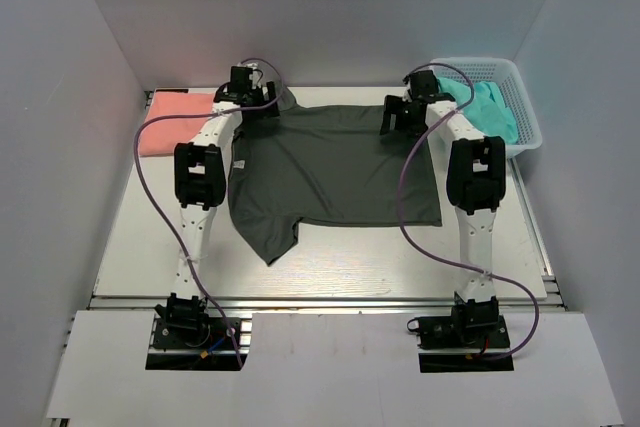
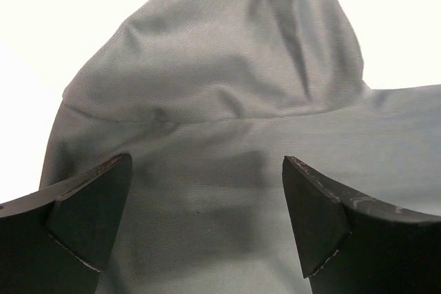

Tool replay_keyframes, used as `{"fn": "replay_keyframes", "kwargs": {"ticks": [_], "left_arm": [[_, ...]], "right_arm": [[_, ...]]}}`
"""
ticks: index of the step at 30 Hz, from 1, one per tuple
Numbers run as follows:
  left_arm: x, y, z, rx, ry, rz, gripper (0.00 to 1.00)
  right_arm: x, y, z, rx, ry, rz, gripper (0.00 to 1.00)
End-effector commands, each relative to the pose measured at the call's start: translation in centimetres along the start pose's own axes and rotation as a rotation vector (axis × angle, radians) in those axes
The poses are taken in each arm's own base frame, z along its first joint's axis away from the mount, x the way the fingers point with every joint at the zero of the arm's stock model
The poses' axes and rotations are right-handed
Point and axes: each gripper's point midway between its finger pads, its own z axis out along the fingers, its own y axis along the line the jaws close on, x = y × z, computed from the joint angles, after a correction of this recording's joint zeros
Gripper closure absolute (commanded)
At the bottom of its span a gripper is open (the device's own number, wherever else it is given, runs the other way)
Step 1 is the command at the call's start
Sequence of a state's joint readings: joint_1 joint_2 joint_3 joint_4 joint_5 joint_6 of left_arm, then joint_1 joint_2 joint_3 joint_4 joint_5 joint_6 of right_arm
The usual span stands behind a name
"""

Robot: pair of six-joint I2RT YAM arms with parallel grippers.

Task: Fold and stack the t-shirts
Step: Flatten out the tshirt

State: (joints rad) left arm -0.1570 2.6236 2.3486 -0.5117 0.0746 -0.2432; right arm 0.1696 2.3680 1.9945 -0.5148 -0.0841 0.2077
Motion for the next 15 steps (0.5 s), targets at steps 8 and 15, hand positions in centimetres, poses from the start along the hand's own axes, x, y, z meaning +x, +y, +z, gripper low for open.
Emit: {"fn": "replay_keyframes", "kwargs": {"ticks": [8, 15], "left_arm": [[-7.7, -5.0, -13.8, 0.062, -0.145, 0.071, 0.0], [7.9, -3.5, -23.8, -0.024, 0.076, -0.161, 0.0]], "right_arm": [[-6.4, 7.7, -15.8, -0.126, -0.347, -0.185, 0.1], [6.1, 2.8, -17.2, -0.009, -0.32, 0.079, 0.1]]}}
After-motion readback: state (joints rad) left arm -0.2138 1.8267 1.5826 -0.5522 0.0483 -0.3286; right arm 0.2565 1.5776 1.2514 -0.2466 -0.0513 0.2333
